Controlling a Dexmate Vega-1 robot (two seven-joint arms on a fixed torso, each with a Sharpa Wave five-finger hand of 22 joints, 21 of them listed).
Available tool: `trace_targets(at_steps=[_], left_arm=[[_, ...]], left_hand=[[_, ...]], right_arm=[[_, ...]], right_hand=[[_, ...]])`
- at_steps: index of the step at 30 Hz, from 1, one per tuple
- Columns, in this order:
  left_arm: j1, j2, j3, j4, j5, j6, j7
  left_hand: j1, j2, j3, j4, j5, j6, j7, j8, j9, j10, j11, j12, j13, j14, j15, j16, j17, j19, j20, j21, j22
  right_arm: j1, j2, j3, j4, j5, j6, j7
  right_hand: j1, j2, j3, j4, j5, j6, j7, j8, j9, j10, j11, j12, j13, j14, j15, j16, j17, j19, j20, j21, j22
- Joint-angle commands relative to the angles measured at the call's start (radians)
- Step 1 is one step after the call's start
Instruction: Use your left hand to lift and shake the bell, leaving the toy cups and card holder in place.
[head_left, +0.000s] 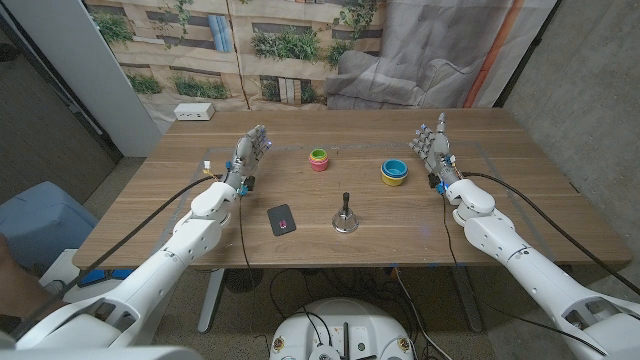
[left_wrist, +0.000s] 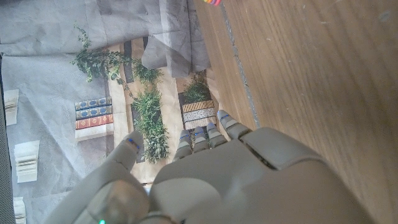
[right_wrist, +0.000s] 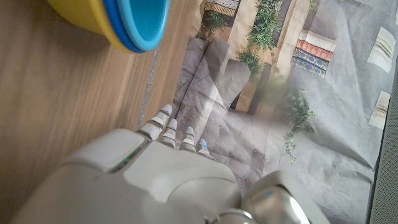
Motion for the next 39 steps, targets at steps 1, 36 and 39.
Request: trace_targets(at_steps=[1,36,39], left_arm=[[0.007,0.033,-0.002,-0.007,0.022,-0.003,-0.006],[0.092,0.191,0.010,-0.249,0.091,0.039,-0.058],[0.101,0.207,0.013,-0.267,0.099,0.029,-0.076]], left_hand=[[0.022,0.055,0.009,-0.016,0.001,0.007,-0.003,0.003,0.002,0.003,-0.013,0.003,0.003,-0.007,-0.006,0.006,0.002,0.011,0.002,0.002,0.001],[0.148,-0.044,0.012,-0.242,-0.021,0.033,-0.047,0.019,0.004,0.040,-0.053,-0.002,0.004,0.005,-0.039,0.006,0.005,0.031,0.004,-0.019,0.001],[0.154,-0.048,0.011,-0.245,-0.021,0.033,-0.051,0.019,0.004,0.041,-0.056,-0.003,0.005,0.005,-0.040,0.006,0.005,0.031,0.008,-0.020,0.001]], right_arm=[[-0.001,-0.001,0.001,-0.002,0.001,-0.001,-0.001],[-0.001,-0.001,0.001,-0.003,0.000,-0.001,-0.001],[-0.001,-0.001,0.001,-0.003,0.001,-0.001,-0.001]], right_hand=[[0.003,0.097,-0.006,-0.001,0.006,-0.011,0.001,0.005,0.003,-0.008,-0.004,0.005,0.002,-0.003,-0.001,0.003,0.004,0.005,0.000,0.004,0.003],[0.003,0.097,-0.006,-0.001,0.006,-0.010,0.001,0.005,0.003,-0.008,-0.005,0.005,0.002,-0.004,-0.002,0.003,0.004,0.005,0.001,0.004,0.003],[0.003,0.097,-0.006,-0.001,0.006,-0.011,0.000,0.005,0.003,-0.008,-0.004,0.005,0.002,-0.003,-0.002,0.003,0.004,0.005,0.000,0.004,0.003]])
